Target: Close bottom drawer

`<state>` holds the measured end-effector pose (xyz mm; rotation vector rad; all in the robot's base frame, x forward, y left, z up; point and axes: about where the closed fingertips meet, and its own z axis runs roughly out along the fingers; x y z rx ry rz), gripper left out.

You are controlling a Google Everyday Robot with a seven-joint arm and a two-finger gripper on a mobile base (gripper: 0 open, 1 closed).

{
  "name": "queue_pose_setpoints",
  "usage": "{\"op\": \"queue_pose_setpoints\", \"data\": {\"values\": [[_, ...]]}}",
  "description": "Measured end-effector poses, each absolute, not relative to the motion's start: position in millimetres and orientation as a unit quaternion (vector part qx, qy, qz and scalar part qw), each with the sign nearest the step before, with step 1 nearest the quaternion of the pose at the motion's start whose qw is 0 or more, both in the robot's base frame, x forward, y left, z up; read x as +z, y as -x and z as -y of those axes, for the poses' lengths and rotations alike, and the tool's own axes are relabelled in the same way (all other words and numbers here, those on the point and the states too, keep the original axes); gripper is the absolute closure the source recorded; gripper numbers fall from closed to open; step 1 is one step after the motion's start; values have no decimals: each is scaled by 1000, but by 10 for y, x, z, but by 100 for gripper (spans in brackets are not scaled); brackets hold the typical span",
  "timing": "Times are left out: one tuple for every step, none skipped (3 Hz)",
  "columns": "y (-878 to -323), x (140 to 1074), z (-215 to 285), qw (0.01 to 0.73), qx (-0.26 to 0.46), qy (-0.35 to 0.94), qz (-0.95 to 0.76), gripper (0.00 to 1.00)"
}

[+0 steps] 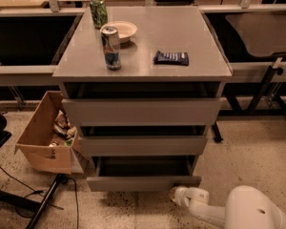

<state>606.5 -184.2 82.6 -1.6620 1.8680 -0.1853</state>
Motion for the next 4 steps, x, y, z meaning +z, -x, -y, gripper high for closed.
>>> {"op": "queue_pose_setpoints", "data": {"values": [[-6181, 862, 1884, 317, -74, 630, -705, 100], [-6181, 862, 1884, 317, -74, 630, -705, 81], [-6180, 861, 1884, 317, -74, 630, -705, 58], [-6180, 861, 1883, 317, -74, 630, -705, 27]]}}
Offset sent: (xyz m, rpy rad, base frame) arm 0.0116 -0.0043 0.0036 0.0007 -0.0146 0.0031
